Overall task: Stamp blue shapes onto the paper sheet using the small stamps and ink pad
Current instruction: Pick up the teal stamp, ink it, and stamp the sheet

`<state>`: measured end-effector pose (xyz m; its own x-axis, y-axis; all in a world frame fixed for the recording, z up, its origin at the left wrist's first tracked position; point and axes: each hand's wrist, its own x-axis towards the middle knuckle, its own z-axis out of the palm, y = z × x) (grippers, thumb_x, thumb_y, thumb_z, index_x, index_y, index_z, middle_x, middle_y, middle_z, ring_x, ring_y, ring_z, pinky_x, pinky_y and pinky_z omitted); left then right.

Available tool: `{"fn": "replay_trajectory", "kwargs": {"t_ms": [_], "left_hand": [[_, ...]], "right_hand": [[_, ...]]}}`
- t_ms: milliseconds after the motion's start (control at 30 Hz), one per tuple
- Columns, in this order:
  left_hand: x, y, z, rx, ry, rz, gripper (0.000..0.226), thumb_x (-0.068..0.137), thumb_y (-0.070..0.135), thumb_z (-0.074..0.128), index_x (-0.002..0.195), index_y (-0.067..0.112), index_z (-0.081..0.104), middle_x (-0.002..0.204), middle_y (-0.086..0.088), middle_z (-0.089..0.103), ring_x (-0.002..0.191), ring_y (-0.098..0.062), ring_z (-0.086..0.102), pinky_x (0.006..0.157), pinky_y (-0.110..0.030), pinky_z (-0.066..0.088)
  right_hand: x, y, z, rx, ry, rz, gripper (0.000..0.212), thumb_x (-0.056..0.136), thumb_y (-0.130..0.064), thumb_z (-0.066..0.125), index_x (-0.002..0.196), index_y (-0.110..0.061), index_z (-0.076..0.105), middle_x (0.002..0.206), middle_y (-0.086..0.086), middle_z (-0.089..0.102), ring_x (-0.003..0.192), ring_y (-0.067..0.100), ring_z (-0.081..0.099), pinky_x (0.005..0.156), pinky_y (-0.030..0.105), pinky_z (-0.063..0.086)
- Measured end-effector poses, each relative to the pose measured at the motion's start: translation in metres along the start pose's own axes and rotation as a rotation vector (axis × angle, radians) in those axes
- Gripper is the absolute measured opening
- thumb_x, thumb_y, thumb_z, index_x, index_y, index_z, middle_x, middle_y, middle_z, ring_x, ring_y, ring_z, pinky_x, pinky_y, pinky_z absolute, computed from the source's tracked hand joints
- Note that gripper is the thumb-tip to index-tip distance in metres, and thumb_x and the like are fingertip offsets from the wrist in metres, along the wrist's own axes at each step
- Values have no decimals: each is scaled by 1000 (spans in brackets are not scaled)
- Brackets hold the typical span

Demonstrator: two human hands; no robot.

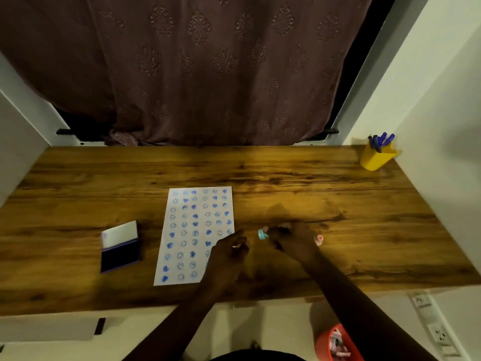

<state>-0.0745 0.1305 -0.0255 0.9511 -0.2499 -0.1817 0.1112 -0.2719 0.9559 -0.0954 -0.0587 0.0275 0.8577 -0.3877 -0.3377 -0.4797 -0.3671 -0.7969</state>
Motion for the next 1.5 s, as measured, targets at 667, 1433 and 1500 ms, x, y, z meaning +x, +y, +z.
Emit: {"fn": "replay_trajectory", "kwargs": {"t_ms": [667,1433,1500], "left_hand": [[-9,-9,-144,-272,168,-62,20,92,12,75,79,26,81,79,-2,80,79,-24,76,71,-39,65],[-53,-93,-333,-271,498,-157,10,91,24,73,86,21,80,81,-5,81,77,-20,77,71,-39,62],[-50,-95,-335,-270,502,-163,9,91,24,74,87,21,81,82,-5,81,80,-24,78,71,-41,63]], "right_hand": [[-12,-94,118,273,-460,-6,27,84,-2,81,111,-6,77,99,15,80,81,19,77,73,26,62],[-17,-150,311,-830,-421,-610,29,103,-34,57,124,-15,62,130,7,67,123,24,63,100,32,53],[-17,-149,314,-866,-421,-606,31,102,-32,58,129,-16,60,137,7,63,129,24,60,105,34,52]]}}
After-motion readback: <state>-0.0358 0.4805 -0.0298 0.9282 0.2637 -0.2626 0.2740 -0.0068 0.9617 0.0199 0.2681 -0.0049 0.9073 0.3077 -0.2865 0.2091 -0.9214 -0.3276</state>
